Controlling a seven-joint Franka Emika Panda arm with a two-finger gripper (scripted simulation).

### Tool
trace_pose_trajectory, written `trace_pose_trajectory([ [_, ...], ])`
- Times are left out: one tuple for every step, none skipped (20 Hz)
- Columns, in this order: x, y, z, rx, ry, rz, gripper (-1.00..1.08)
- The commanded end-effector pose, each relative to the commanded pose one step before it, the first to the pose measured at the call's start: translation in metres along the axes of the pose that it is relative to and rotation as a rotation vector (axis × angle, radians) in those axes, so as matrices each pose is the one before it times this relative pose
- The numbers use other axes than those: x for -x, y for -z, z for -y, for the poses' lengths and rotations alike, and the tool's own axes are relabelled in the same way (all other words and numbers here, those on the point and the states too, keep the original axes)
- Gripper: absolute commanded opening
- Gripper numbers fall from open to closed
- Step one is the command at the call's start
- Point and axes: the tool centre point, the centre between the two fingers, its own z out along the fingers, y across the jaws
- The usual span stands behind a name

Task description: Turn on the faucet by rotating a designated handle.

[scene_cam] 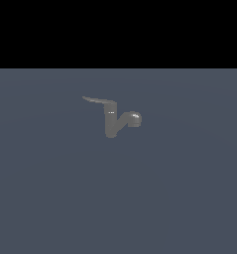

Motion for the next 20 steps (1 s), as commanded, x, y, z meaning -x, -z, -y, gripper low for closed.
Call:
trace_pose_trajectory([
  [-0.00466, 0.00007, 0.00082, -0.00503, -0.01108, -0.00003, -1.0],
  [-0.00277, 0.00008, 0.00046, -0.00297, -0.00675, -0.00015, -1.0],
  [-0.00313, 0.00007, 0.00063, -0.00336, -0.00764, -0.00018, -1.0],
  [-0.00347, 0.00005, 0.00081, -0.00371, -0.00846, -0.00019, -1.0],
  [-0.00381, 0.00001, 0.00096, -0.00401, -0.00932, -0.00016, -1.0],
  [-0.00423, -0.00004, 0.00105, -0.00438, -0.01047, -0.00009, -1.0],
  [-0.00462, -0.00011, 0.00118, -0.00469, -0.01151, -0.00002, -1.0],
  [-0.00501, -0.00019, 0.00136, -0.00501, -0.01261, 0.00006, -1.0],
  [-0.00541, -0.00029, 0.00157, -0.00531, -0.01376, 0.00015, -1.0],
  [-0.00583, -0.00042, 0.00177, -0.00559, -0.01499, 0.00026, -1.0],
  [-0.00624, -0.00056, 0.00201, -0.00582, -0.01623, 0.00039, -1.0],
  [-0.00664, -0.00073, 0.00227, -0.00603, -0.01751, 0.00053, -1.0],
  [-0.00704, -0.00093, 0.00255, -0.00619, -0.01885, 0.00068, -1.0],
  [-0.00743, -0.00116, 0.00286, -0.00631, -0.0202, 0.00083, -1.0],
  [-0.0078, -0.00142, 0.0032, -0.00637, -0.02159, 0.00099, -1.0],
  [-0.00808, -0.00169, 0.00353, -0.00632, -0.02279, 0.00113, -1.0],
  [-0.00806, -0.00192, 0.00375, -0.00601, -0.02319, 0.00122, -1.0],
  [-0.00797, -0.00214, 0.00395, -0.00565, -0.02343, 0.00127, -1.0],
  [-0.00787, -0.00237, 0.00414, -0.0053, -0.02367, 0.0013, -1.0],
  [-0.00776, -0.00259, 0.00434, -0.00493, -0.02388, 0.00131, -1.0],
])
